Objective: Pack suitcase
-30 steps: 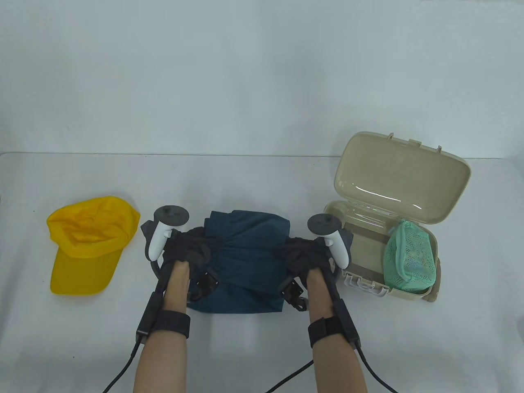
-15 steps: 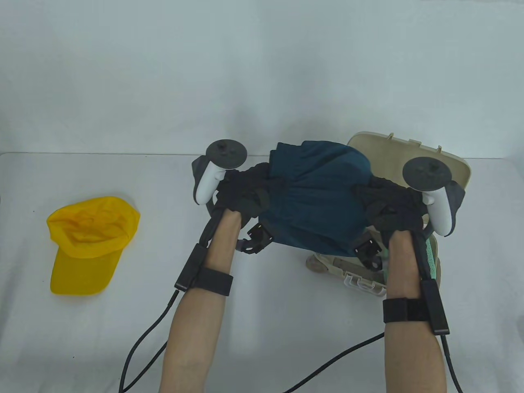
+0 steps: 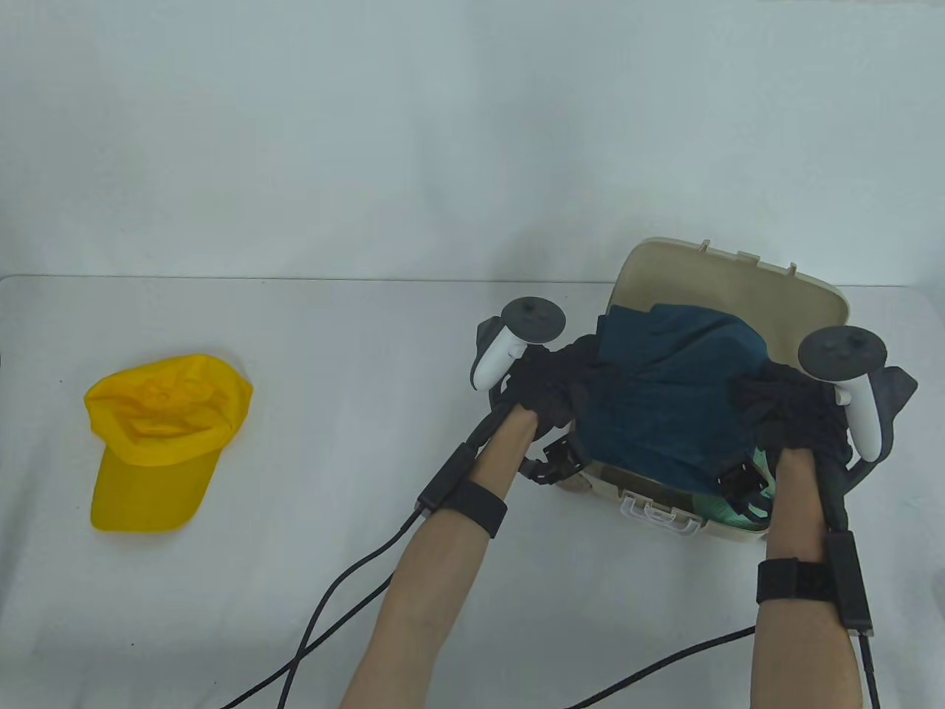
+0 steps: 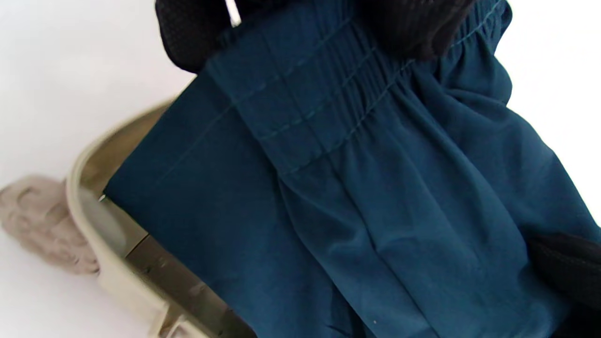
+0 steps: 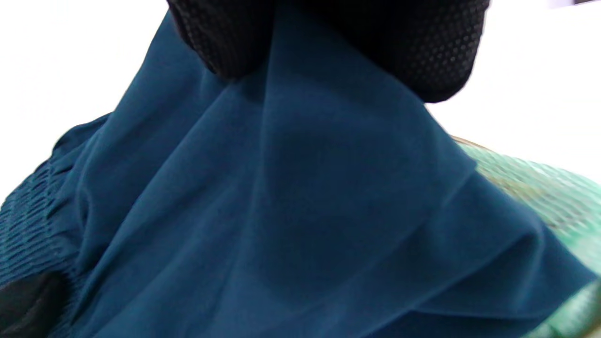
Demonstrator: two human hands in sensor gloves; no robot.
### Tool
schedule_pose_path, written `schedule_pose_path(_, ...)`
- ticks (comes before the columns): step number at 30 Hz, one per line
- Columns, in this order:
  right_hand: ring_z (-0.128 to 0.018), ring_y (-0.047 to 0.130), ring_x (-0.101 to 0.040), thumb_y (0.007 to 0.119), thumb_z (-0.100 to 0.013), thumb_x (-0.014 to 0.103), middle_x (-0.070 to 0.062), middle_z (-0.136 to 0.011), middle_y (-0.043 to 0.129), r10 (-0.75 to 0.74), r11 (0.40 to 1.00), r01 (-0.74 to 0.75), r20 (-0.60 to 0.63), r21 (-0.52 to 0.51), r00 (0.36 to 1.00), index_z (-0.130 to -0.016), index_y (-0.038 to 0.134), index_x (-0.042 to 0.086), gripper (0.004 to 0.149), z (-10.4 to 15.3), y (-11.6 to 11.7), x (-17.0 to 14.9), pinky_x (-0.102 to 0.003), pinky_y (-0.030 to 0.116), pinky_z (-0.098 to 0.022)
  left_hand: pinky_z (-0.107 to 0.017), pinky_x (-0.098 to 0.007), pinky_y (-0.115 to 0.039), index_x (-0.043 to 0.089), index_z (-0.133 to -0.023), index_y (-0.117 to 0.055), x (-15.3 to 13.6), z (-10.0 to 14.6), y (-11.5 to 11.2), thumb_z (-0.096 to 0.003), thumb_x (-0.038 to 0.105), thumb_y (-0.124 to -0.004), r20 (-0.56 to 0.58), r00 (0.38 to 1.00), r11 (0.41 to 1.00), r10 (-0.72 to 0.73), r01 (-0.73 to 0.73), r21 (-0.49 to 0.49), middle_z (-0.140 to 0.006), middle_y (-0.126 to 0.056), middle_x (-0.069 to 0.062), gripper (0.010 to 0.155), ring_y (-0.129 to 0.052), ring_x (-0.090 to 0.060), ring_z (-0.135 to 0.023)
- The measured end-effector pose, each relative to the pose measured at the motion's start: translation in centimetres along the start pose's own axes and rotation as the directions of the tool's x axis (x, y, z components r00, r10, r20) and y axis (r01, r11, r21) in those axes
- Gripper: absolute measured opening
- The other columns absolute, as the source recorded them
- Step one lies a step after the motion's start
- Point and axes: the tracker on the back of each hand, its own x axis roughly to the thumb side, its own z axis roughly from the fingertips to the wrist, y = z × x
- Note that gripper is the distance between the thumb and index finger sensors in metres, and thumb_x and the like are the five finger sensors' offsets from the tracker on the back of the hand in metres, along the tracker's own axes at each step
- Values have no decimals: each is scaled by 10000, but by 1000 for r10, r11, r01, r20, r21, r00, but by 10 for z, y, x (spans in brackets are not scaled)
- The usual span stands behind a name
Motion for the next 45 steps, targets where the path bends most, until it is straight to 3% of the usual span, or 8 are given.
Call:
schedule_pose_path(6, -687, 991, -253, 750, -535, 341, 34, -801, 929, -39, 998, 43, -81, 52, 996, -929, 744, 222, 412, -31, 34, -38, -423, 849, -493, -750, -480, -669, 238, -1083, -412, -17, -20, -17, -557, 392, -677, -108, 990, 995, -91, 94, 27, -1063, -671, 43, 608, -820, -220, -956)
schedule_pose_path(14, -667, 997, -243, 741, -538, 366, 42, -803, 931, -84, 994, 93, -148, 60, 985, -935, 736, 230, 420, -57, 60, -61, -413, 851, -495, -697, -440, -732, 171, -1121, -421, -19, -26, -11, -545, 379, -713, -179, 963, 976, -202, 213, 45, -1059, -721, -15, 678, -871, -250, -908)
schedule_pose_path(19, -560, 1012, -179, 744, -526, 402, 32, -784, 943, 0, 998, 12, -190, 58, 982, -945, 733, 199, 465, -71, 71, -62, -347, 874, -426, -689, -457, -727, 167, -1125, -436, -26, -20, -11, -536, 397, -722, -179, 959, 972, -221, 232, 39, -1083, -697, -91, 694, -863, -286, -908)
schedule_pose_path(24, -666, 991, -284, 735, -507, 501, -81, -885, 887, 136, 986, -119, -142, 119, 981, -1033, 637, 87, 677, -64, 61, -42, -397, 864, -459, -679, -468, -723, 169, -1126, -432, -27, 5, 3, -529, 441, -714, -157, 965, 971, -211, 225, 79, -1083, -696, -83, 714, -859, -290, -906)
schedule_pose_path(28, -769, 922, -349, 697, -513, 539, -127, -982, 791, 222, 974, -224, -103, -13, 970, -1081, 540, 69, 753, -38, 37, -24, -436, 833, -507, -679, -470, -719, 184, -1130, -421, -24, 46, 31, -527, 478, -694, -116, 964, 953, -238, 255, 166, -1095, -677, -83, 724, -839, -295, -922)
schedule_pose_path(32, -807, 886, -359, 608, -524, 592, -131, -1023, 739, 194, 978, -186, 95, -91, 976, -1100, 493, 78, 781, 5, 33, 2, -441, 812, -535, -678, -470, -720, 193, -1132, -417, -34, 101, 56, -525, 505, -679, -116, 935, 892, -335, 354, 282, -1102, -668, -76, 731, -833, -294, -929)
schedule_pose_path(37, -1018, 653, -432, 539, -517, 640, -117, -1145, 560, 169, 986, -151, 477, -76, 863, -1137, 359, 134, 821, 76, 77, 32, -594, 606, -705, -688, -490, -706, 210, -1134, -420, -78, 186, 78, -514, 527, -680, -210, 843, 756, -496, 537, 374, -1120, -644, -84, 743, -805, -309, -956)
schedule_pose_path(45, -1112, 504, -434, 485, -479, 705, -68, -1200, 477, 316, 948, -236, 722, -213, 616, -1146, 312, 190, 860, 148, 144, 47, -640, 502, -748, -728, -543, -655, 235, -1136, -403, -145, 279, 121, -499, 534, -690, -405, 746, 628, -528, 664, 406, -1166, -554, -90, 761, -720, -324, -1027)
